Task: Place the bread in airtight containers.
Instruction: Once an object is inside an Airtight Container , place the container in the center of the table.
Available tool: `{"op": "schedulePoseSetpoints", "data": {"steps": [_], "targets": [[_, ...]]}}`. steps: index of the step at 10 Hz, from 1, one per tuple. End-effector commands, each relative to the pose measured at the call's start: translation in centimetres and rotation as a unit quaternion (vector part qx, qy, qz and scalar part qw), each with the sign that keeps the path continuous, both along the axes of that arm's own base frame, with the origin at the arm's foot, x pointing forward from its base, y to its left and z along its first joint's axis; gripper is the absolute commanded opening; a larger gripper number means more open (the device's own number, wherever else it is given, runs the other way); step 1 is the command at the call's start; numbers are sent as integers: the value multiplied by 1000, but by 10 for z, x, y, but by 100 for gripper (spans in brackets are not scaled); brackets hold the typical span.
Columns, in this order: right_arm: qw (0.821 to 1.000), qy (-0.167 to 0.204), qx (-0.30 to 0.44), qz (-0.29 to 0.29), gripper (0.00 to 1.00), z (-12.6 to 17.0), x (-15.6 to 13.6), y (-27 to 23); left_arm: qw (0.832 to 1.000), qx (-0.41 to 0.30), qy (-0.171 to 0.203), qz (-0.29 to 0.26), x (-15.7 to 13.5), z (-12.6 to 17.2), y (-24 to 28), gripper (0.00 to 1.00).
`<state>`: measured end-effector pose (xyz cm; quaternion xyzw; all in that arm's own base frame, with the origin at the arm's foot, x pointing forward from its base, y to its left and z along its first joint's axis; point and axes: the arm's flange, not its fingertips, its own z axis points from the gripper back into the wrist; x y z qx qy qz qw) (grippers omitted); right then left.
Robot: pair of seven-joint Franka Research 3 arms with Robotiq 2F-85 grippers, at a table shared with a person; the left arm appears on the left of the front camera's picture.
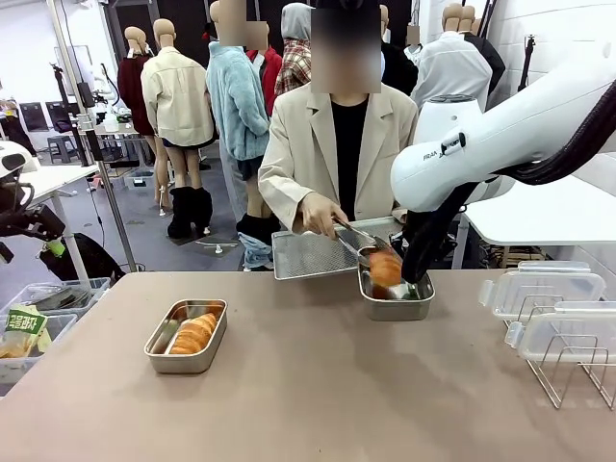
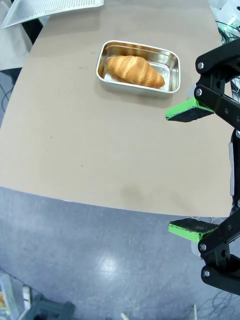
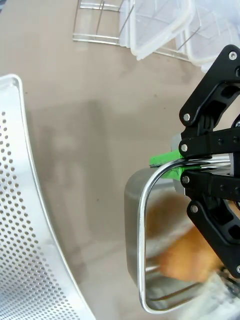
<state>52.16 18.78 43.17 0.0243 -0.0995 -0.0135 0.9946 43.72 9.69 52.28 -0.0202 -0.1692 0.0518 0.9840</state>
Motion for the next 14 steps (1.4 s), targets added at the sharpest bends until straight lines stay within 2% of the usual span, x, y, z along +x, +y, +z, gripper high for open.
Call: {"op": "schedulePoseSetpoints", "data": {"steps": [1, 14], "targets": [[1000, -9, 4, -3, 0, -1, -1, 0, 1000, 4, 1, 2, 1, 0, 2, 100], [1000, -9, 4, -3, 0, -1, -1, 0, 1000, 4, 1, 2, 1, 0, 2, 100]]}}
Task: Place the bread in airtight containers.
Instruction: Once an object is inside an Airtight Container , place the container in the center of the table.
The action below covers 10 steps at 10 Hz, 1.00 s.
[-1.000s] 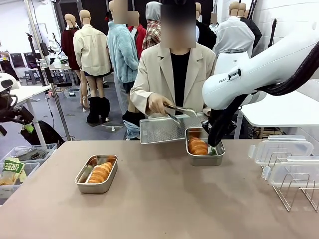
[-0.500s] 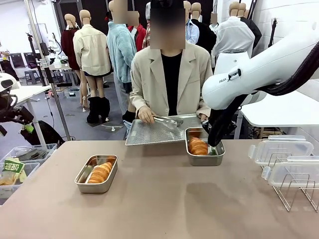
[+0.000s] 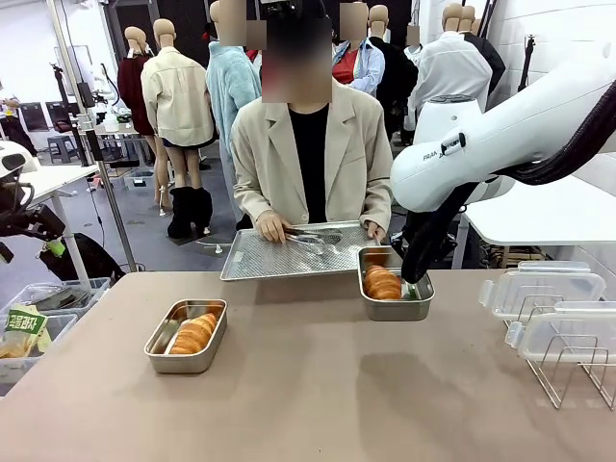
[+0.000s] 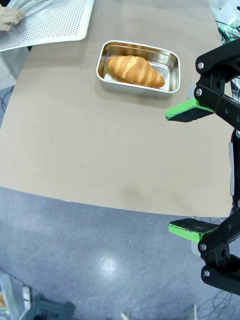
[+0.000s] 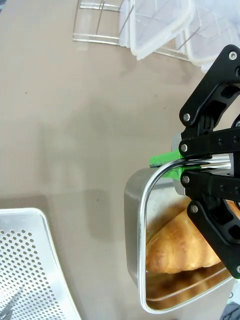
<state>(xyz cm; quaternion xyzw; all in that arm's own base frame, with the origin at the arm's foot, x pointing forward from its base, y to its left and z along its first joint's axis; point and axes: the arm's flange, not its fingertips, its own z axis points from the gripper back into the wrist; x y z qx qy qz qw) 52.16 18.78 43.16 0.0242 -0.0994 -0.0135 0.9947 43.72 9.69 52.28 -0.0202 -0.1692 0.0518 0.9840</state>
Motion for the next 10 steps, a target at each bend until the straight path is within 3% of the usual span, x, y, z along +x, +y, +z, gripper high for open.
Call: {"op": "schedulePoseSetpoints", "data": {"steps": [1, 6, 10], "targets": [[1000, -9, 4, -3, 0, -1, -1, 0, 1000, 4, 1, 2, 1, 0, 2, 100], [1000, 0, 0, 0, 0, 0, 0, 0, 1000, 4, 1, 2, 1, 0, 2, 100], [999, 22, -14, -22, 0, -51, 29, -4, 1000, 4, 1, 2, 1, 0, 2, 100]]}}
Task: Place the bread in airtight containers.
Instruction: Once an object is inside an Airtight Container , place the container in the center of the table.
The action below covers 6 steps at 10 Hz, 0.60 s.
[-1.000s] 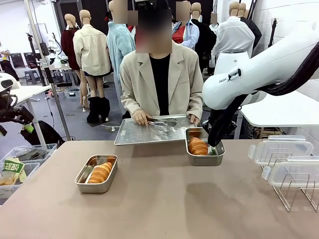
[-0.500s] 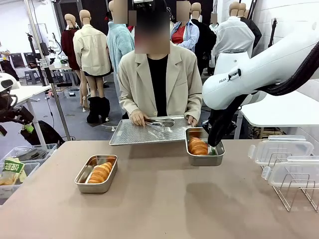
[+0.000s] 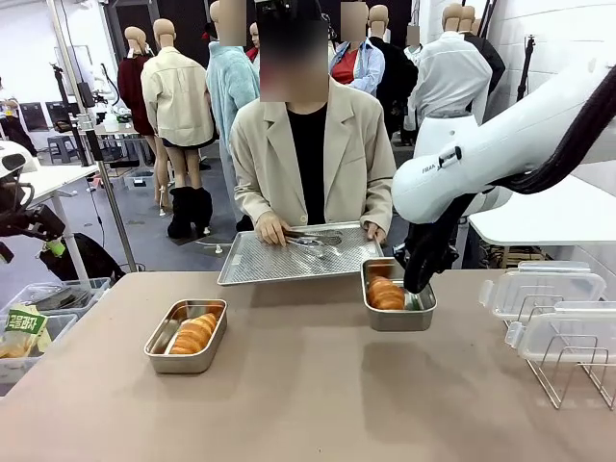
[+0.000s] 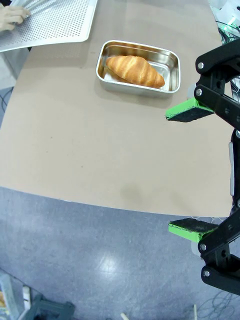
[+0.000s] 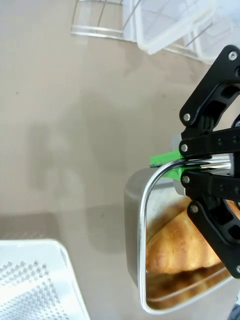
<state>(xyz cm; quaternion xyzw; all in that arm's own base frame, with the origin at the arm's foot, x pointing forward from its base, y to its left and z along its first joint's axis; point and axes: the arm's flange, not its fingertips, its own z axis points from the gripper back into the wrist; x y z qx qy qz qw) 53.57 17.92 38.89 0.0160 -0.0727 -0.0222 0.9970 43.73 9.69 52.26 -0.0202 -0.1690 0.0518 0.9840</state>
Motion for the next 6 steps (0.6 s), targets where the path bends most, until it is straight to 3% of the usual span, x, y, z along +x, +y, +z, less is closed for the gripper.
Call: {"op": "schedulePoseSetpoints", "data": {"steps": [1, 3, 6], "targets": [[1000, 0, -2, -9, 0, -26, 24, 3, 1000, 4, 1, 2, 0, 0, 2, 100], [1000, 3, 2, 3, 0, -46, 31, 4, 1000, 4, 1, 2, 0, 0, 2, 100], [999, 15, -4, -35, 3, -60, 33, -2, 1000, 4, 1, 2, 0, 0, 2, 100]]}}
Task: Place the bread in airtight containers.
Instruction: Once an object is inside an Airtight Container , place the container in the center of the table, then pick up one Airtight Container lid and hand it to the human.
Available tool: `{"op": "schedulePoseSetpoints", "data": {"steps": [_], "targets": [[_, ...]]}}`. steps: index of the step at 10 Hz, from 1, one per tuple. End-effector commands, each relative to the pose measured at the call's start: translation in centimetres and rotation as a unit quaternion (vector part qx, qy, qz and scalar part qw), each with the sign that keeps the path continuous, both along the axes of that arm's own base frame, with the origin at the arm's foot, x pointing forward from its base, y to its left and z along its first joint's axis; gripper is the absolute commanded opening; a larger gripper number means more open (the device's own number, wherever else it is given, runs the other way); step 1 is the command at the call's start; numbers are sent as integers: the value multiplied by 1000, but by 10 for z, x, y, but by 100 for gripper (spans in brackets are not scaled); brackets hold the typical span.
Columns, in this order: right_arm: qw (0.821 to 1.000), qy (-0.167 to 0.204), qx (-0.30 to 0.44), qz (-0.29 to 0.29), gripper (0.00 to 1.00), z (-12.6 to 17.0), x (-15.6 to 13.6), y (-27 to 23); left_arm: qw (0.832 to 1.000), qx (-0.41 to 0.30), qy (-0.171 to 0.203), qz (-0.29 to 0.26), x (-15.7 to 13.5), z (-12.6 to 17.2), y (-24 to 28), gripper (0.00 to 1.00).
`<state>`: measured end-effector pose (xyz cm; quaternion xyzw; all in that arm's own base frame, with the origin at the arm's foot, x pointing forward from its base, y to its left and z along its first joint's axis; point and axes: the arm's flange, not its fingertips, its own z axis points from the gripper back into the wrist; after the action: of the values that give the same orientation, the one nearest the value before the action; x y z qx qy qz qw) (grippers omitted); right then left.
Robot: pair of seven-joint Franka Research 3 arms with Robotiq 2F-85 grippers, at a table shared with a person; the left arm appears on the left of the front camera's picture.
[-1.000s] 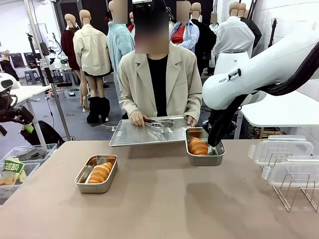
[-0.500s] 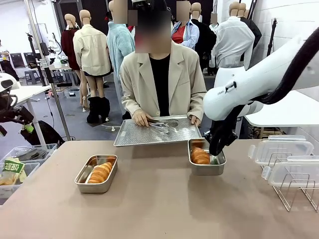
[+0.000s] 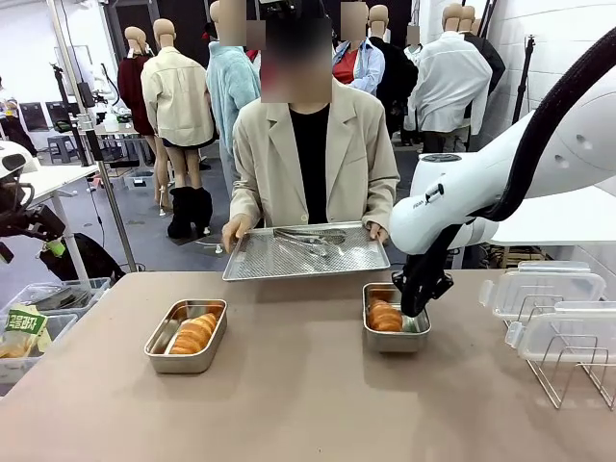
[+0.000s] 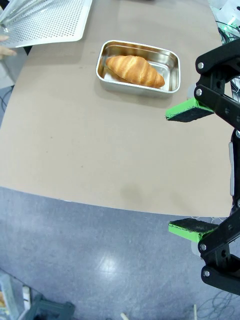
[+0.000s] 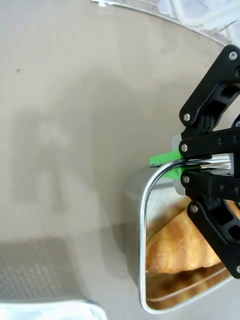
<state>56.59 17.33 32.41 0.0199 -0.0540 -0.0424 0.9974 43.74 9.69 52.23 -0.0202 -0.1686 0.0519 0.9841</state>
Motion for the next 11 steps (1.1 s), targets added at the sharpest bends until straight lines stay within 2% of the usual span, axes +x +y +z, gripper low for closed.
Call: {"op": "schedulePoseSetpoints", "data": {"steps": [1, 4, 5, 6, 7, 9, 11], "targets": [[1000, 0, -13, -16, 22, 4, 1, 2, 1000, 4, 0, 2, 0, 1, 2, 100], [1000, -12, -21, -17, 81, 12, 0, 4, 1000, 4, 0, 2, 0, 1, 2, 100], [1000, -19, -16, 1, 100, 22, -4, 4, 1000, 4, 0, 2, 0, 1, 2, 100], [999, -38, -23, 14, 100, 40, -13, 2, 1000, 4, 0, 2, 0, 1, 2, 100], [997, -37, -15, 72, 100, 62, -27, -5, 1000, 4, 0, 2, 0, 1, 2, 100], [989, -74, -33, 126, 100, 118, -55, -32, 1000, 4, 0, 2, 0, 1, 2, 100], [986, -93, -80, 117, 100, 168, -69, -59, 1000, 4, 0, 2, 0, 1, 2, 100]]}}
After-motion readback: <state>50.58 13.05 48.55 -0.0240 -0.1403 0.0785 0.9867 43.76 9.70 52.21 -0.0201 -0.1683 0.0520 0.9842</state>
